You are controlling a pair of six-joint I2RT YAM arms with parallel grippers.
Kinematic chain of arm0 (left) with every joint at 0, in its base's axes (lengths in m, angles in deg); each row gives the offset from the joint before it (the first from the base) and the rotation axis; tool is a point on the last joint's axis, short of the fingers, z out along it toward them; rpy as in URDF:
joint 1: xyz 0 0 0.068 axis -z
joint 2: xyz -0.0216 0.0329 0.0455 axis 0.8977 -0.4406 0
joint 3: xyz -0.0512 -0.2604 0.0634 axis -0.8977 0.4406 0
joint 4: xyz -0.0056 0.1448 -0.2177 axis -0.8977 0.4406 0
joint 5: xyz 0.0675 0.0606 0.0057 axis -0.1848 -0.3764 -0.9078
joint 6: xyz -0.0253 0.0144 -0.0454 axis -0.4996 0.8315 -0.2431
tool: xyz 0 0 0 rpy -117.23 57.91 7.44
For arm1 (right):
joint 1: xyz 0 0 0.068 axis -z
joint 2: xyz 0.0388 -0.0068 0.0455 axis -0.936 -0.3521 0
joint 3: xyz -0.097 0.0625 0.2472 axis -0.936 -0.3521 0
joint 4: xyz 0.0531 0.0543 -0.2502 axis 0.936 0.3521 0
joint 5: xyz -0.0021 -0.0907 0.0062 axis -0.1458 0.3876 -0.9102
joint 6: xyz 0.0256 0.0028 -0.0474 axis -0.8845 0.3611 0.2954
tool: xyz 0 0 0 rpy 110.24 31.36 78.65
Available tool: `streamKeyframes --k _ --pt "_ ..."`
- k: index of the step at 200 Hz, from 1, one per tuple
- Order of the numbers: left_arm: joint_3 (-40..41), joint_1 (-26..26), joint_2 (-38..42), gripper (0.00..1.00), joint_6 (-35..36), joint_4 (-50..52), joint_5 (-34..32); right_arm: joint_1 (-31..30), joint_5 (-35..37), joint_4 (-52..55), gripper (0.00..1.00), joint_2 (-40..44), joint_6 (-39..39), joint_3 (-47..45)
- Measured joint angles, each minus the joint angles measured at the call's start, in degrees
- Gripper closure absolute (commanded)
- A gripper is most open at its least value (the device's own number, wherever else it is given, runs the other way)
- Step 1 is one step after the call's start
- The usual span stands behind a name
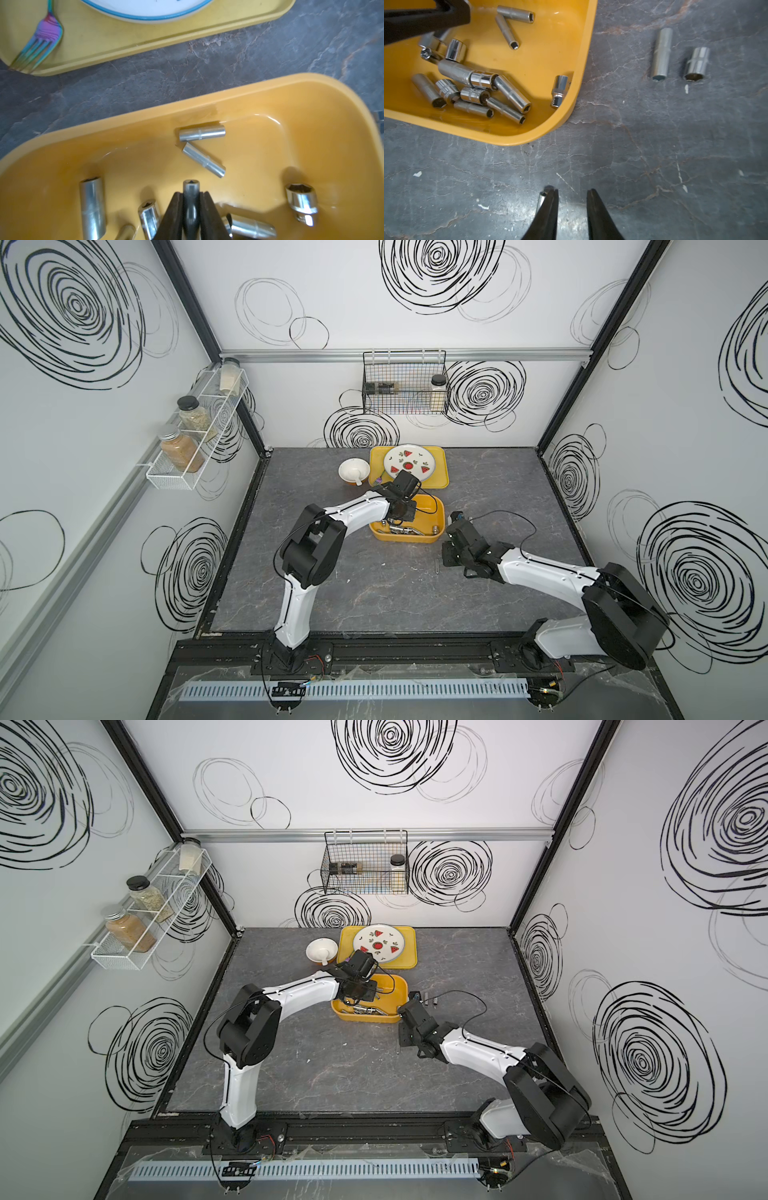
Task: Take out the socket from the storage box
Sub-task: Pick up the socket head from the storage box, then place the socket head at the center of the board.
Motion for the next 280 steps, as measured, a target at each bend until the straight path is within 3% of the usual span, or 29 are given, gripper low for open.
streamKeyframes --k 52,86,127,174,230,280 --pt "3.7 0.9 12.9 0.78 -5.7 4.5 -0.9 0.0 -3.6 3.6 0.71 3.5 1.4 4.5" --pt "14.4 2.5 24.0 0.76 -9.2 4.3 -1.2 0.0 -5.0 4.2 0.71 4.2 1.6 6.6" --pt "29.2 5.7 30.6 0.75 -14.2 2.8 -1.6 0.0 -5.2 5.2 0.71 4.3 2.2 7.1" --pt "38.8 7.3 31.8 0.76 -18.2 -0.1 -3.1 0.1 -5.2 6.6 0.71 4.9 2.5 7.7" --pt "40.9 9.6 34.3 0.50 -17.3 -5.2 -4.0 0.3 -4.7 7.5 0.71 6.5 2.5 7.8" --pt "40.9 12.4 33.0 0.49 -13.0 -10.3 -1.6 0.3 -4.3 7.8 0.71 6.5 2.5 7.8"
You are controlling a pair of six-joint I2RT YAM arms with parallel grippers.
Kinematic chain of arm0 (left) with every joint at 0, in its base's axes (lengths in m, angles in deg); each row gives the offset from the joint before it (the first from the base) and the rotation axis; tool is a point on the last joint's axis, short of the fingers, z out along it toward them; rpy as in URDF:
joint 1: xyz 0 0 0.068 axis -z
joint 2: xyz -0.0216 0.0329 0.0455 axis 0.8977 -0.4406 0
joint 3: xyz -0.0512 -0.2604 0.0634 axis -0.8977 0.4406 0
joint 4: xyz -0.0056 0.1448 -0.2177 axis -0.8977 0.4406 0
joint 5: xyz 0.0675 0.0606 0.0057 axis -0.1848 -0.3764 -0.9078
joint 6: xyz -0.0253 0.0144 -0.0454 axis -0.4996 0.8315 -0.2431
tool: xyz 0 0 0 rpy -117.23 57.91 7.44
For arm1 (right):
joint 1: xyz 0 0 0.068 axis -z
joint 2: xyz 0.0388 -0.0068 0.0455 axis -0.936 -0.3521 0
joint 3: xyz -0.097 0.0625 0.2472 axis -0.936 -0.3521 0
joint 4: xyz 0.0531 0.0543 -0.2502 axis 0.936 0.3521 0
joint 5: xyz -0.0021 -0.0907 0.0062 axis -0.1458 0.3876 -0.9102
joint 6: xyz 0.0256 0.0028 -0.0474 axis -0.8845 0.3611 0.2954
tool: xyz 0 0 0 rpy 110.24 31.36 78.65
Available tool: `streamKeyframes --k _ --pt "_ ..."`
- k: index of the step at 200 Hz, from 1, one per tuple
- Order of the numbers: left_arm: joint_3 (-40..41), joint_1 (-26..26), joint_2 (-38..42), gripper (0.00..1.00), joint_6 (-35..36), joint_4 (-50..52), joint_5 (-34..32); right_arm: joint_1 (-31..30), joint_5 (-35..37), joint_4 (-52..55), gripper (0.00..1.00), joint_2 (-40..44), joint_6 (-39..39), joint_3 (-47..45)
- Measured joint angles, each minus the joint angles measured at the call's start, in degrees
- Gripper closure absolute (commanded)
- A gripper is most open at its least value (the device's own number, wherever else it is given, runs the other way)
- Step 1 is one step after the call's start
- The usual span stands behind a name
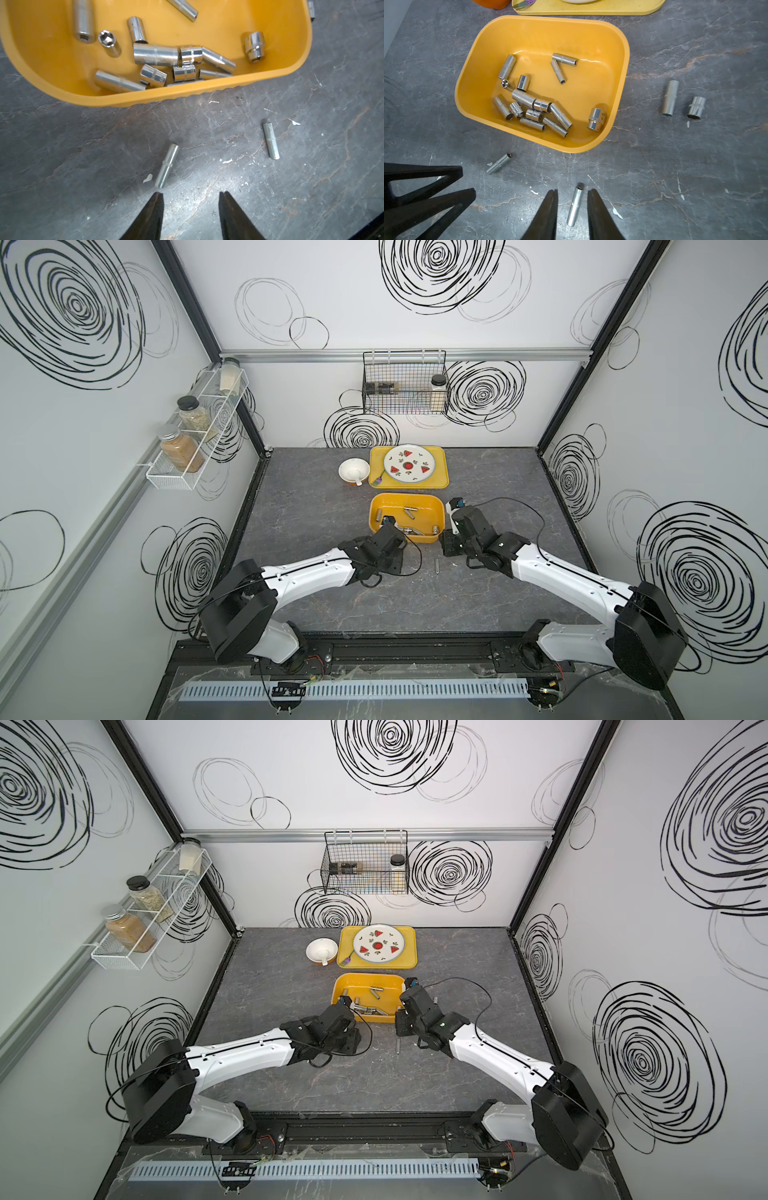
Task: Take out the socket from the storage box
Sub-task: Place the socket head at the center of the board.
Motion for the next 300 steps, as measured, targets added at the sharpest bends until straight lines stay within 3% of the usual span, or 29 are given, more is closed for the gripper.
streamKeyframes --k 95,146,192,253,300 --pt "0.0 -1.8 -10.1 0.50 2.0 -2.2 -1.6 0.0 0.3 1.2 0.71 1.2 0.0 0.0" --pt "-0.3 -3.0 -11.5 0.60 2.4 -4.8 -2.8 0.0 0.4 1.4 0.70 1.4 0.0 0.0" --pt "-1.7 -3.0 -13.0 0.60 1.4 -4.9 -4.7 0.0 0.4 1.5 0.71 1.5 0.0 0.0" --pt "-3.1 -3.0 -14.8 0.77 -0.2 -5.3 -6.8 0.0 0.4 1.6 0.71 1.5 0.0 0.0" --pt "-3.0 -2.6 -14.6 0.81 -1.4 -5.2 -7.5 0.0 0.4 1.6 0.70 1.4 0.0 0.0"
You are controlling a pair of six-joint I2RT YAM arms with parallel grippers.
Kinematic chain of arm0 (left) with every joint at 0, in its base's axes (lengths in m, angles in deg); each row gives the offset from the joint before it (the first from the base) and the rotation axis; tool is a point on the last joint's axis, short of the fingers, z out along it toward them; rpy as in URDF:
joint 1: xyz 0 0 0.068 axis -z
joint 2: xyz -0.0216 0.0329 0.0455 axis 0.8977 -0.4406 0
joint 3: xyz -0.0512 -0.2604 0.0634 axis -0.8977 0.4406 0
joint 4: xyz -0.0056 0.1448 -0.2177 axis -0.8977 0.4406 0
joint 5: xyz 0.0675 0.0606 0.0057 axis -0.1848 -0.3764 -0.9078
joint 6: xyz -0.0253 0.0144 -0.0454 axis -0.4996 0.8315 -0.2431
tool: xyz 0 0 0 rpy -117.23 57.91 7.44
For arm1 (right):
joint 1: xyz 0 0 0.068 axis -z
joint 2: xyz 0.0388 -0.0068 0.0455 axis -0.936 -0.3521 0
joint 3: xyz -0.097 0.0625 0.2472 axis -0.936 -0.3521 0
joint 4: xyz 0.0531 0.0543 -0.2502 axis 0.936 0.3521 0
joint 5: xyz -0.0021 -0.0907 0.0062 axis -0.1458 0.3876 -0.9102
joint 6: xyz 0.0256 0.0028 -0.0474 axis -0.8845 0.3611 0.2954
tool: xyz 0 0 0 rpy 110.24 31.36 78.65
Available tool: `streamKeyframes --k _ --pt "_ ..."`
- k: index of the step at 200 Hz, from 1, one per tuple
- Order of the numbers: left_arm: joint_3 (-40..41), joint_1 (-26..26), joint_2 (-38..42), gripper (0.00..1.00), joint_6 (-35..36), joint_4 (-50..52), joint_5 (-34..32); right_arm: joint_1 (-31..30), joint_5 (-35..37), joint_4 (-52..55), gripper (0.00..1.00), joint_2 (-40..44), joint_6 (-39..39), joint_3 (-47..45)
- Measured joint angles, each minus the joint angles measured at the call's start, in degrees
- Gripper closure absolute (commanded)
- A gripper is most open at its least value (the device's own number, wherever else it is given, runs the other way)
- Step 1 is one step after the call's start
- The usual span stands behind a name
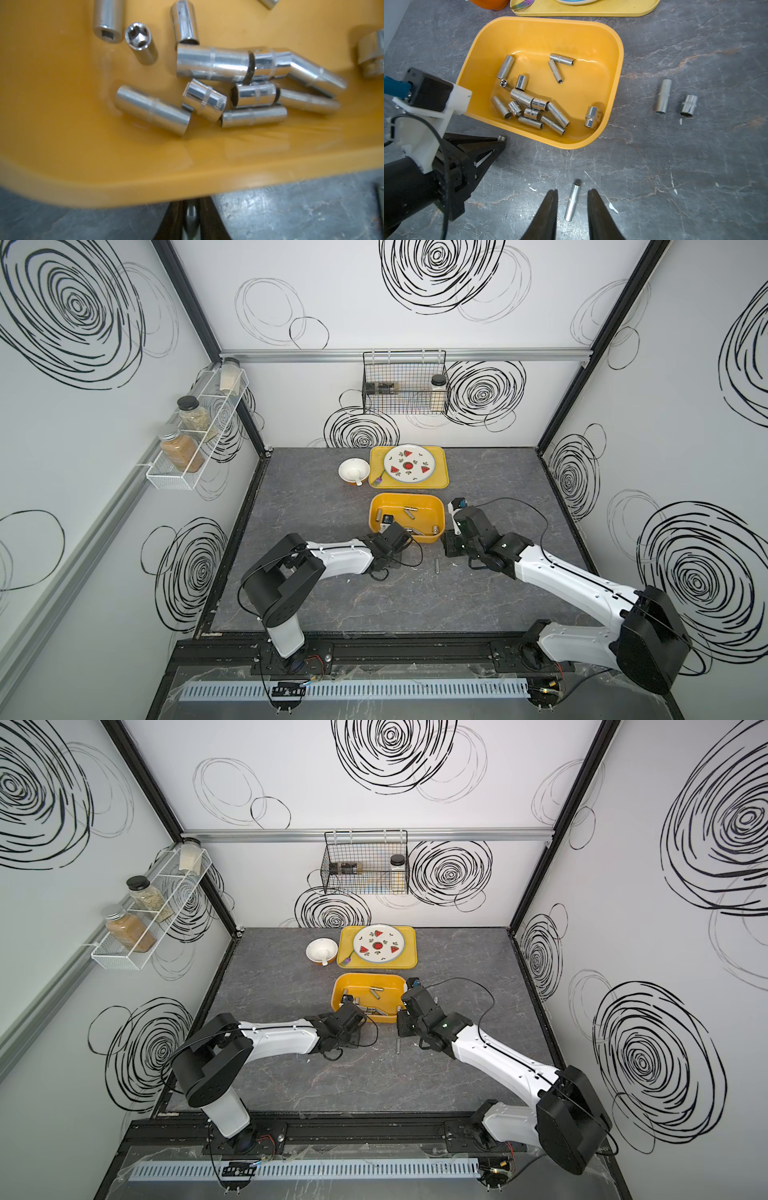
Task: Take out the socket from the storage box
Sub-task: Place the socket head at the center of the board.
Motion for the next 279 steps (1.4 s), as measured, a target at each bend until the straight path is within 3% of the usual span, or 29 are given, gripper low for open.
streamKeyframes --k 79,133,191,203,213,236,279 --pt "4.9 1.1 5.6 0.79 -3.1 3.6 0.0 0.0 -0.1 0.0 0.71 -0.5 -0.2 0.0" --pt "5.2 1.2 6.0 0.56 -3.7 3.5 -0.2 0.0 -0.1 0.0 0.71 -0.7 -0.2 0.0" --pt "6.1 1.2 8.0 0.50 -3.6 5.6 -0.5 0.0 -0.1 0.0 0.70 -0.7 -0.4 0.0" --pt "6.3 1.2 9.0 0.42 -3.6 6.0 -0.7 0.0 -0.1 0.0 0.70 -0.7 -0.4 0.1" --pt "6.6 1.2 10.8 0.34 -3.3 6.3 -0.8 0.0 -0.1 0.1 0.70 -0.8 -0.4 0.4" --pt "7.8 1.6 17.6 0.27 -3.1 6.2 -1.0 0.0 -0.2 0.4 0.70 -1.3 -0.3 2.2" --pt "9.6 1.8 34.3 0.27 -3.2 5.9 -4.1 0.0 -3.4 0.5 0.70 -7.4 1.6 9.2"
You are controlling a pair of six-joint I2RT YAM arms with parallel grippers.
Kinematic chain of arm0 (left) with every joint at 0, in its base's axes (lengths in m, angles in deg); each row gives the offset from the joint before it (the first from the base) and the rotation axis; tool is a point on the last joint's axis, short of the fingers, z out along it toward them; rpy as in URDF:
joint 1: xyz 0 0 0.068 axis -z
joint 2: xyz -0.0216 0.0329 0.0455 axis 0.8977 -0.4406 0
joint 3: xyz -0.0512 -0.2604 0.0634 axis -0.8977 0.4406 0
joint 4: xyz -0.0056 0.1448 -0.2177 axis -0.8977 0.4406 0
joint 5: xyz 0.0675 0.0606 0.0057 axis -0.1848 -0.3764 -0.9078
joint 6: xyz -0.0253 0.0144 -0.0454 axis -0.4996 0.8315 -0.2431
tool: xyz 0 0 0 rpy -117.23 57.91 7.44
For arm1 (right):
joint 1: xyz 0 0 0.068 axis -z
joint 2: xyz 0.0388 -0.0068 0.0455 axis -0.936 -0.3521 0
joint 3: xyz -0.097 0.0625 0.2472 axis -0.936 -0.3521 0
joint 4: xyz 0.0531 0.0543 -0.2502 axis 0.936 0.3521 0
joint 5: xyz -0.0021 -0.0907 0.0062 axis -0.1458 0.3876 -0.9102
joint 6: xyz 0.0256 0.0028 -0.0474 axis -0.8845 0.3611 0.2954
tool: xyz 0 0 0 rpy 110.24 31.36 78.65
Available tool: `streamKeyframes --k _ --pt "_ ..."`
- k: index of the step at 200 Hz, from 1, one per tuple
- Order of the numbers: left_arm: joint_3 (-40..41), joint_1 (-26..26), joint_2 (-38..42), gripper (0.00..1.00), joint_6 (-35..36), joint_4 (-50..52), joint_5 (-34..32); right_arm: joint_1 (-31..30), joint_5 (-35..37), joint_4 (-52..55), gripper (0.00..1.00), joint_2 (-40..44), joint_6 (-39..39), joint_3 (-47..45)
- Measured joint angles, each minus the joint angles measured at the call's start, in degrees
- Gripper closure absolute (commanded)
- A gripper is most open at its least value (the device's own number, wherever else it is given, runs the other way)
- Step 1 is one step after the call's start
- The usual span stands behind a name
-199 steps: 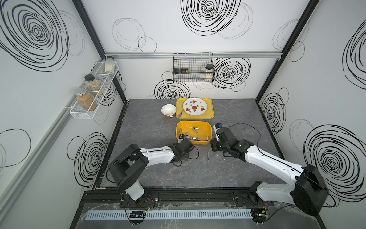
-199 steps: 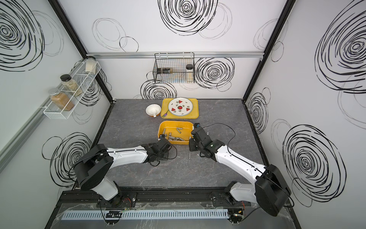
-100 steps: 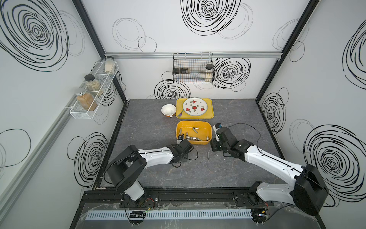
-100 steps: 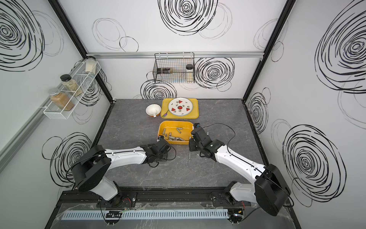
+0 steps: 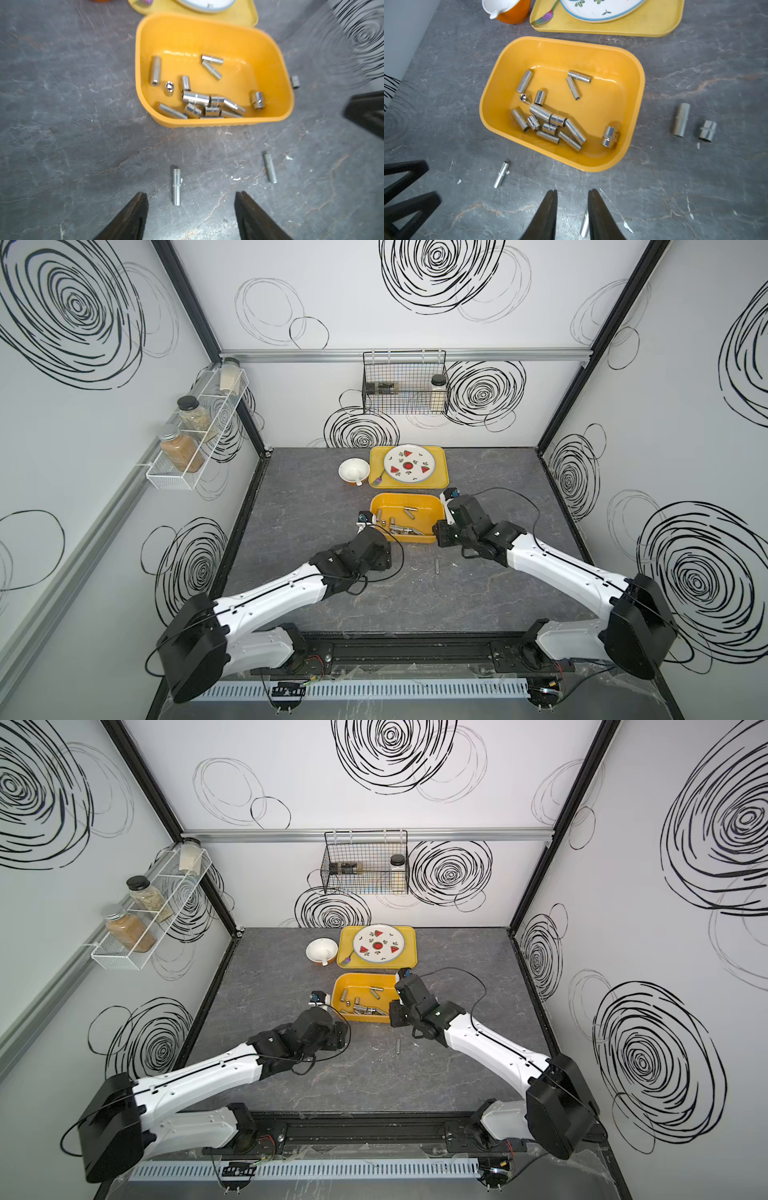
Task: Take out the socket from the storage box
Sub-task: Place the socket head at the center of the board.
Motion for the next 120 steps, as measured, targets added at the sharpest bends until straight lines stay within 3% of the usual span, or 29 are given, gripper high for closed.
streamKeyframes --k 62,120 --pt "7.6 0.0 16.2 0.27 -2.6 2.6 -7.0 0.0 -2.8 3.9 0.68 -22.1 4.8 21.3" --pt "12.7 0.0 21.4 0.27 -3.2 3.7 -11.3 0.0 1.9 11.4 0.64 -43.1 12.4 42.2"
